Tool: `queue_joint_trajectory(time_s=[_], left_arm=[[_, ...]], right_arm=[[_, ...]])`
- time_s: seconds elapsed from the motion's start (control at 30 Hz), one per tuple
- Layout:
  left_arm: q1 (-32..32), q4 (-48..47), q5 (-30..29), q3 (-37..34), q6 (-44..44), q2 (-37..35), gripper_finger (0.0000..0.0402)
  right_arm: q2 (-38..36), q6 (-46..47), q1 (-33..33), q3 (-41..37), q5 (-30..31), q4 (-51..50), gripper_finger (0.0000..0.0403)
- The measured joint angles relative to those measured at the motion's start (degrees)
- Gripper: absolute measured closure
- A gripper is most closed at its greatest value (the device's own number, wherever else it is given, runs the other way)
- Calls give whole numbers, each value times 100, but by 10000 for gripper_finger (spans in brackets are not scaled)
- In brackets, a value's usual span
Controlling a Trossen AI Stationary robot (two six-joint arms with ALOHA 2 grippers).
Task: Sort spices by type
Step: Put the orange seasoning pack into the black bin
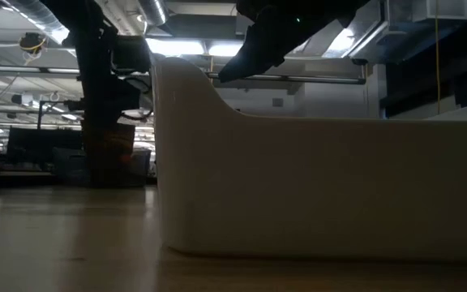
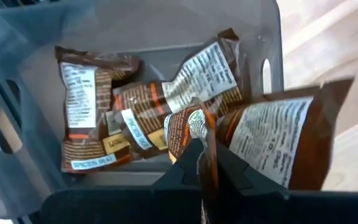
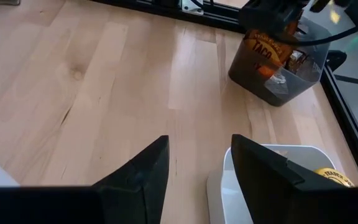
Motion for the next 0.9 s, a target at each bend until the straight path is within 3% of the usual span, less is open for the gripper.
queue_joint_trajectory(time_s=[0.47,0.73,0.9], left_arm=[[8,310,178,-297,99,-7,378],[8,237,175,-264,298,-5,308],[8,-27,175,123,433,-104,274]], right_arm=[[0,0,0,0,-2,9,230],[0,2,0,0,-2,13,230],[0,0,0,0,-2,17,230]])
